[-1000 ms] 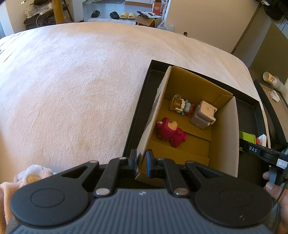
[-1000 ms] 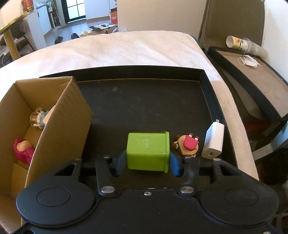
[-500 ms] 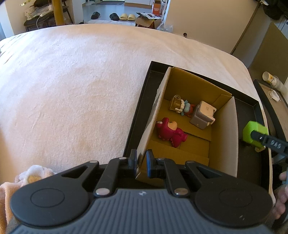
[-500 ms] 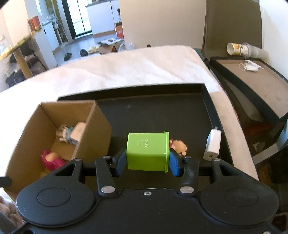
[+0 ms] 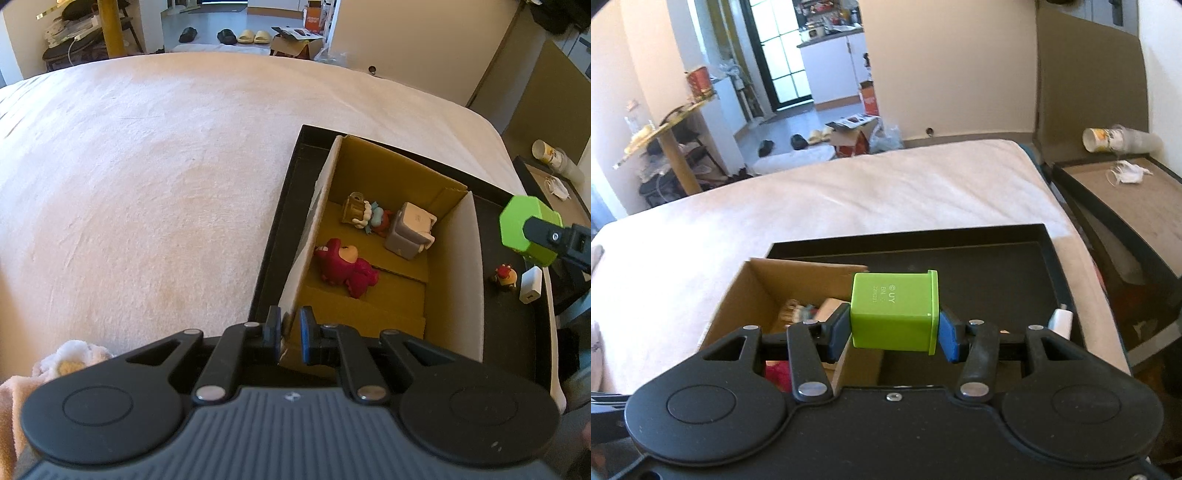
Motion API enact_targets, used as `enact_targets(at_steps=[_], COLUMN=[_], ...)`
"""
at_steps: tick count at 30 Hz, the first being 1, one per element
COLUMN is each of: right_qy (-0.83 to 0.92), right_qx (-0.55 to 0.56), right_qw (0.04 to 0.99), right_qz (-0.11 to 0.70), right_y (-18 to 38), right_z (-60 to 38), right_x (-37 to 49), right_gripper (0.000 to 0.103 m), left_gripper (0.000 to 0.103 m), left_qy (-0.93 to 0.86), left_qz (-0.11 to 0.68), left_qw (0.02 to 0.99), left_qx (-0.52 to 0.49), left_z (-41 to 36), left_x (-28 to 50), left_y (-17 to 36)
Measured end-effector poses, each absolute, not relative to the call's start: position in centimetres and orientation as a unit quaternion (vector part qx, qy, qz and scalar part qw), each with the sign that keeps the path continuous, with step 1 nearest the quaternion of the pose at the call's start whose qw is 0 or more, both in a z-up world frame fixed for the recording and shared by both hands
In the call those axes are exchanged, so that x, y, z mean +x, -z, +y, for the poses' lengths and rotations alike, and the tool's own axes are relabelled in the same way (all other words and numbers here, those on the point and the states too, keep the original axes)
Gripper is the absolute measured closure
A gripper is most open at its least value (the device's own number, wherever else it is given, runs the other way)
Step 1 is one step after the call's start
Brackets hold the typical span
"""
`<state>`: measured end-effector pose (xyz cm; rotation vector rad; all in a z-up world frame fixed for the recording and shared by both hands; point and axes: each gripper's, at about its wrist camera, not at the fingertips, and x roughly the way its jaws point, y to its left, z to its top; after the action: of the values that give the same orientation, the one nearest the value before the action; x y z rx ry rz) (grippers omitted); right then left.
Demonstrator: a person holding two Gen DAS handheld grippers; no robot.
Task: Organize rigid objects
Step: 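Carry the green cube with the right gripper into the box and release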
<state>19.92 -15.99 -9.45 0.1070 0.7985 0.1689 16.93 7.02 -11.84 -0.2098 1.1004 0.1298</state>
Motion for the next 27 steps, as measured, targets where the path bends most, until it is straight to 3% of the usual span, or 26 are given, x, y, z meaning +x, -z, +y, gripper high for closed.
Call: enact_targets(at_steps=[27], right_qy=[-0.165], right_qx=[0.018], right_qw=[0.895], right_qz=[0.413], right_y=[10.6], right_z=[-10.0], right_x=[18.7], right_gripper=[0.055], left_gripper=[0.094], left_qy=[-0.059], left_qz=[0.520], left_qw=[0.844], left_qx=[-0.115], left_z=[7.5], left_x=[17.0], left_y=[12.0])
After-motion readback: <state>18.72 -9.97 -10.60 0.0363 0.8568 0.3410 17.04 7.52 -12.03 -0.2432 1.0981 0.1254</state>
